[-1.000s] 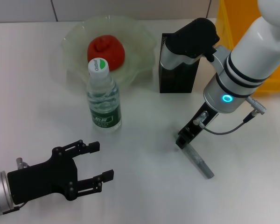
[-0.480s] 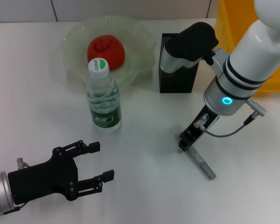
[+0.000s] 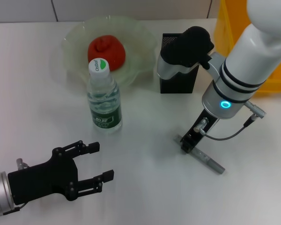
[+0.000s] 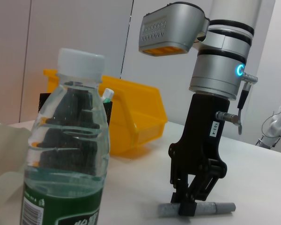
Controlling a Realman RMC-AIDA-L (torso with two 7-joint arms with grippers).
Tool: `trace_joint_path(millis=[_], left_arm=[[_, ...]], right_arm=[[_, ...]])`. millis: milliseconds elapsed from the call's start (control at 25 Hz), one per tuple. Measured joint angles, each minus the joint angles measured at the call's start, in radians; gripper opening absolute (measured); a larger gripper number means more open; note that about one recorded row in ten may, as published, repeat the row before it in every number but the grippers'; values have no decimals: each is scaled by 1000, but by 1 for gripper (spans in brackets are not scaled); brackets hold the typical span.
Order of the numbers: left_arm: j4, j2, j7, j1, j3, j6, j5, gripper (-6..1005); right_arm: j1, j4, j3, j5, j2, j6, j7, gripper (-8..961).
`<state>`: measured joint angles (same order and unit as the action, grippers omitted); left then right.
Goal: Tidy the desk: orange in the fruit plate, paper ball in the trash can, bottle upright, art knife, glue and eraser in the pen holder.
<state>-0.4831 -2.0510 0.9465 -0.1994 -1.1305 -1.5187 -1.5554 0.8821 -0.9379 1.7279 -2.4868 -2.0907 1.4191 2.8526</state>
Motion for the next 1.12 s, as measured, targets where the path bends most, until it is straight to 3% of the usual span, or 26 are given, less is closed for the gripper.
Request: trace_joint_path(millis=[80,280,440,720,800,920,1040,1120], left_arm=[[0,0,0,0,0,2,0,798],[0,-1,0,1,0,9,0,798],[0,-2,0,0,-1,10,0,798],[-3,-8,1,-2,-10,3,0,798],[-4,-10,1,-4,-11,3,0,798],[-1,-14,1,-16,-18,1,0,798],[1,-16,2,-28,-30,1,0,798],[2,-17,2,-36,-35,0,0,798]], right_arm=[[0,-4,1,0,0,1,0,262],[-11,-32,-2,-4,1,2,-2,144],[-49,-123,-37,-7,7,26,-2,142],[-252,-577,-325,-4,10,91,-67,140],[-338,-710,-376,29,8,25,-110,140],[-489,-827,-396,183,8,-183,-251,140],[-616,-802,-380,455,7,-431,-518,139],[-656,-692,-360,716,6,-557,-789,139]])
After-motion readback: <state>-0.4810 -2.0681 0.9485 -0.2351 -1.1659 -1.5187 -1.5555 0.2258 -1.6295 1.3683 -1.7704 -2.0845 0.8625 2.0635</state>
